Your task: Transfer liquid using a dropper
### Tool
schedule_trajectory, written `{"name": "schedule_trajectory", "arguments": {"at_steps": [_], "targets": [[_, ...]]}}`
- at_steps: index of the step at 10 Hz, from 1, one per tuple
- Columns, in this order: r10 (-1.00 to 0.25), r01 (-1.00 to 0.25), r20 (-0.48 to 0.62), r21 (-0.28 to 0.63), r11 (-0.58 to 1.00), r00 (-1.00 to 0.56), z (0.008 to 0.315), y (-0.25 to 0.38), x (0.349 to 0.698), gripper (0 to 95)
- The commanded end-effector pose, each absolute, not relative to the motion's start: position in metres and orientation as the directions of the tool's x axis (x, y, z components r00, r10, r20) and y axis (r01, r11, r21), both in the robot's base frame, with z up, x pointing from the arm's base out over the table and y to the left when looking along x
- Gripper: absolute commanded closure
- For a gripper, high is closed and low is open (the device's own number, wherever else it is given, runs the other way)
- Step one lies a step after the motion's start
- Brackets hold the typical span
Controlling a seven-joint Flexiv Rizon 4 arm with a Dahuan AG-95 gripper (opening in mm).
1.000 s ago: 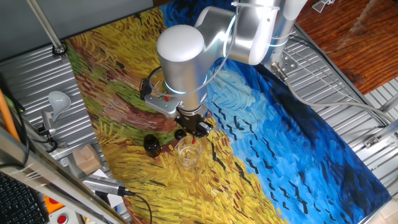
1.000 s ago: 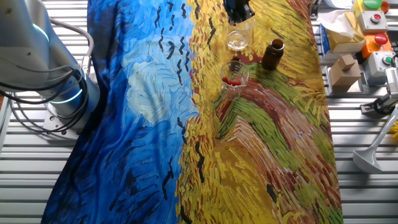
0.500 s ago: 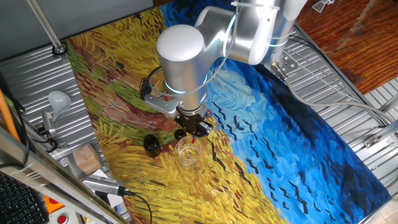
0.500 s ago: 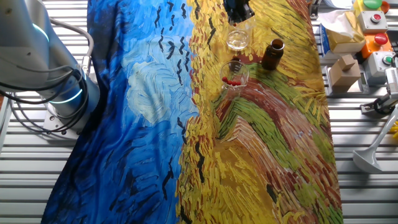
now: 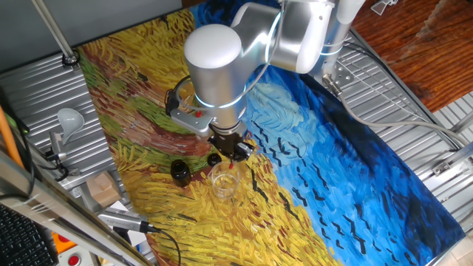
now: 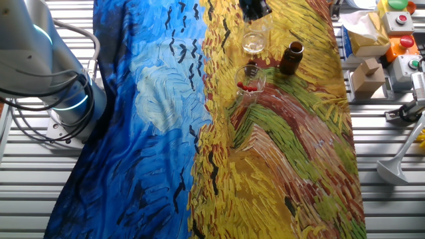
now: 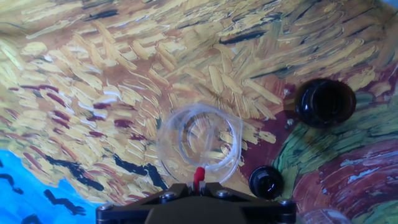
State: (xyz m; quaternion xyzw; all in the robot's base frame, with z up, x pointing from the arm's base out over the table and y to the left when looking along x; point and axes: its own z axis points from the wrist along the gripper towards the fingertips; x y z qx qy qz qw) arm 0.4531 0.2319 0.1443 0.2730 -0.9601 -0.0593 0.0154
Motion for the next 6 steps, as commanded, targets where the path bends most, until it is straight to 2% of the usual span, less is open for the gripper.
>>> {"name": "schedule_trajectory", "arguments": {"at_steps": [1, 6], "targets": [[-0.529, -0.525, -0.001, 0.128, 0.842, -0.849, 0.1474, 0.2324, 0.4520, 95.0], [-0.529, -0.521, 0.023, 0.148, 0.841, -0.848, 0.1541, 0.2342, 0.4502, 95.0]]}}
